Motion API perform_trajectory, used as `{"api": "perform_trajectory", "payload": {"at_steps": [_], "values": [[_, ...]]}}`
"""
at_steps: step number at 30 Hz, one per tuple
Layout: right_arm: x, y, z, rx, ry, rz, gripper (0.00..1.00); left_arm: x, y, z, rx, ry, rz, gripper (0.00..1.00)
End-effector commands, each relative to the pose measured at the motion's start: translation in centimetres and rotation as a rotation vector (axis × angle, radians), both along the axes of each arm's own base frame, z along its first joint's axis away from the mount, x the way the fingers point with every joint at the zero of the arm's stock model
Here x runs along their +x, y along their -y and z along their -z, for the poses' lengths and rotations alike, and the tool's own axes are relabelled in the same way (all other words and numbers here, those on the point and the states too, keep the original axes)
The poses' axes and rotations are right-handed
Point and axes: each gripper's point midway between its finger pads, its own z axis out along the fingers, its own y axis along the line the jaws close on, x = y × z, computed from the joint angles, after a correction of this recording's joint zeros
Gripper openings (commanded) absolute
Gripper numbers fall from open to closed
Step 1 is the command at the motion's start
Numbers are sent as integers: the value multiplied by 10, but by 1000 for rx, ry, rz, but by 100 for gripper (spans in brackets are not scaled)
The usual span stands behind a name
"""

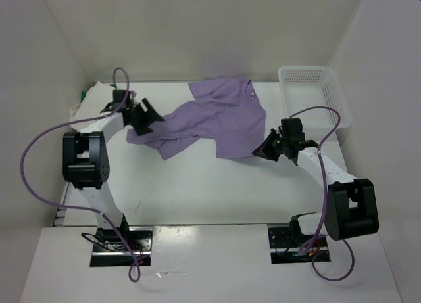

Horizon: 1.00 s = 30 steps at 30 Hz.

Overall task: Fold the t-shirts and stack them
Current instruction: Flatten out the tshirt

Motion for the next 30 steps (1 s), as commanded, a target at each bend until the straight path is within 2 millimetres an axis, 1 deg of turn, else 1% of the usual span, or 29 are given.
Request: {"api": "perform_trajectory", "payload": {"at_steps": [1,2,3,4,5,7,8,9,10,11,12,13,14,16,17,18,20,21,22,23,25,26,28,29,30], "values": [[2,-1,-8,-17,31,-43,0,-13,-54,-50,-26,144,-188,76],[-2,-1,-5,-19,19,-43,0,-32,-66,-30,-21,90,-236,63],[-2,0,-8,-22,35,-50,0,-41,-90,-43,-10,117,-308,55],[-5,0,-5,-23,26,-50,0,-49,-102,-41,-5,109,-359,49],[-10,-4,-5,-15,24,-66,0,-64,-127,-35,32,99,-454,42],[-13,-5,-2,-8,14,-73,0,-76,-145,-29,46,80,-542,41],[-13,-5,-2,-8,14,-73,0,-80,-154,-22,61,63,-584,43],[-14,-6,-3,-1,13,-79,0,-83,-161,-17,61,49,-615,50],[-14,-6,-3,-1,13,-79,0,-85,-159,-7,40,14,-634,52],[-14,-6,-3,-1,13,-79,0,-86,-163,4,33,-20,-653,52],[-14,-6,-5,0,22,-79,0,-87,-163,11,24,-33,-661,52],[-14,-6,-5,0,22,-79,0,-84,-164,14,24,-28,-661,54],[-14,-6,-5,0,22,-79,0,-85,-161,24,-2,-58,-669,55],[-14,-6,-5,0,22,-79,0,-83,-159,32,-16,-68,-668,55],[-14,-8,-9,8,31,-85,0,-82,-158,37,-24,-77,-661,57],[-14,-8,-9,8,31,-85,0,-79,-156,37,-34,-67,-651,57],[-13,-8,-10,9,40,-85,0,-78,-153,46,-49,-84,-636,58],[-15,-8,-6,8,31,-85,0,-74,-152,45,-63,-85,-635,58],[-15,-8,-6,8,31,-85,0,-73,-152,51,-64,-92,-635,58],[-15,-8,-6,8,31,-85,0,-70,-154,47,-64,-82,-635,58],[-15,-8,-6,8,31,-85,0,-69,-152,55,-79,-101,-635,58],[-15,-8,-6,8,31,-85,0,-65,-153,51,-79,-83,-634,58],[-15,-8,-6,8,31,-85,0,-65,-153,59,-79,-97,-635,58],[-15,-8,-6,8,31,-85,0,-61,-154,57,-85,-94,-641,58],[-13,-8,-7,9,40,-85,0,-59,-151,59,-85,-93,-632,58]]}}
